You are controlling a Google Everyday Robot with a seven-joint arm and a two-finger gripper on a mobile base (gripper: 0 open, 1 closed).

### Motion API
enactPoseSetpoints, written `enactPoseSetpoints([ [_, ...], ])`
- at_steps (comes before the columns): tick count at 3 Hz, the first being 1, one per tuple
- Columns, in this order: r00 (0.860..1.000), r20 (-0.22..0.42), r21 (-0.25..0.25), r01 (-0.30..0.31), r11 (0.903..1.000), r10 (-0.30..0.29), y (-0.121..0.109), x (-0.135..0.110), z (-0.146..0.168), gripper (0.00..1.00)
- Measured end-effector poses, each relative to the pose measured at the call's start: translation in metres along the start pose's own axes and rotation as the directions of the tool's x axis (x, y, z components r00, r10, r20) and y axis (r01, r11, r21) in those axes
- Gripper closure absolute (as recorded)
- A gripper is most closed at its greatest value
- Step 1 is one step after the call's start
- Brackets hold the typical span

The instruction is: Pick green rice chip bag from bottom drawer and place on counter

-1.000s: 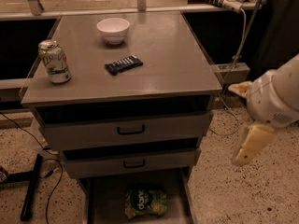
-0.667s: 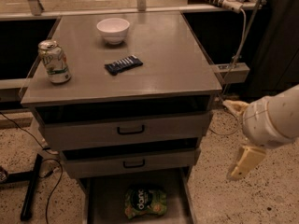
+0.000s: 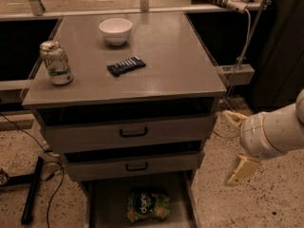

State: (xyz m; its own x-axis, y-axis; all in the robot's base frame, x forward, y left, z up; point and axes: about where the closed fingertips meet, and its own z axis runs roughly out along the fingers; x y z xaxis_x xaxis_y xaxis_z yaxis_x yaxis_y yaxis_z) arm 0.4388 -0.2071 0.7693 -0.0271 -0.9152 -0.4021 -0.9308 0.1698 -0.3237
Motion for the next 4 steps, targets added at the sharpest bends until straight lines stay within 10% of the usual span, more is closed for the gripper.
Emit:
enactPoseSetpoints([
  [4,0.996,0.089,-0.173,-0.003,0.9849,0.018,0.085,0.040,0.165,0.00],
])
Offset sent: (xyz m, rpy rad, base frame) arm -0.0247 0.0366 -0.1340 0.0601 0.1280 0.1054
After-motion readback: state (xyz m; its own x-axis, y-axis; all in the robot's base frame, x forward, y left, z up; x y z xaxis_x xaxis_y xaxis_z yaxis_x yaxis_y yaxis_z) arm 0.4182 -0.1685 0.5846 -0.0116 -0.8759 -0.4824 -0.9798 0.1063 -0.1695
